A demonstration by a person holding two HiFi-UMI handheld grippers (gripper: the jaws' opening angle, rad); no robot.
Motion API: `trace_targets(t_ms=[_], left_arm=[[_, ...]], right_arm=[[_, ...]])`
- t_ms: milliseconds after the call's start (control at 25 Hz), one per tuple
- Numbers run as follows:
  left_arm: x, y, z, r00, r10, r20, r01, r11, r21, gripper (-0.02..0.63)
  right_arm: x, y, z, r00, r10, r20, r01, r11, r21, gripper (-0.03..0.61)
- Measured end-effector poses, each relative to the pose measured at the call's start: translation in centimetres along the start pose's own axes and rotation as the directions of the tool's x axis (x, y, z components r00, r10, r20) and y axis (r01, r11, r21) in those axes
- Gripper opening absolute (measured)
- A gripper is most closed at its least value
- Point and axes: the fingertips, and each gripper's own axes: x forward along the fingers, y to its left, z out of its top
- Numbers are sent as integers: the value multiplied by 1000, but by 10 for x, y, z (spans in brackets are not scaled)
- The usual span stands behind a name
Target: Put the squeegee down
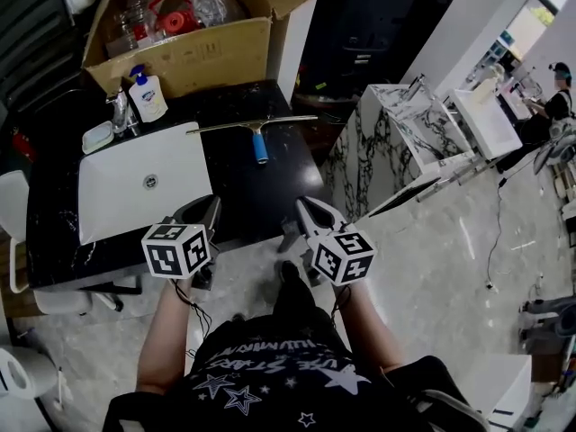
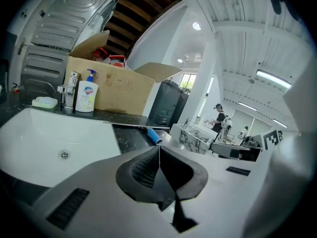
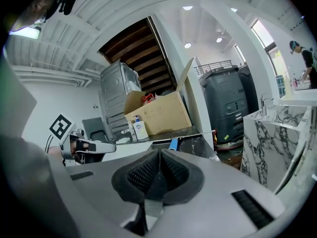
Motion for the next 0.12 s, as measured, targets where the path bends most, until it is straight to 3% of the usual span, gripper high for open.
trace_targets(t_ms=[120], left_arm=[[-24,5,-10,1000,-2,5,2,1000,0,25]], right_arm=[[-12,22,-12,1000,-7,7,7,1000,6,49]])
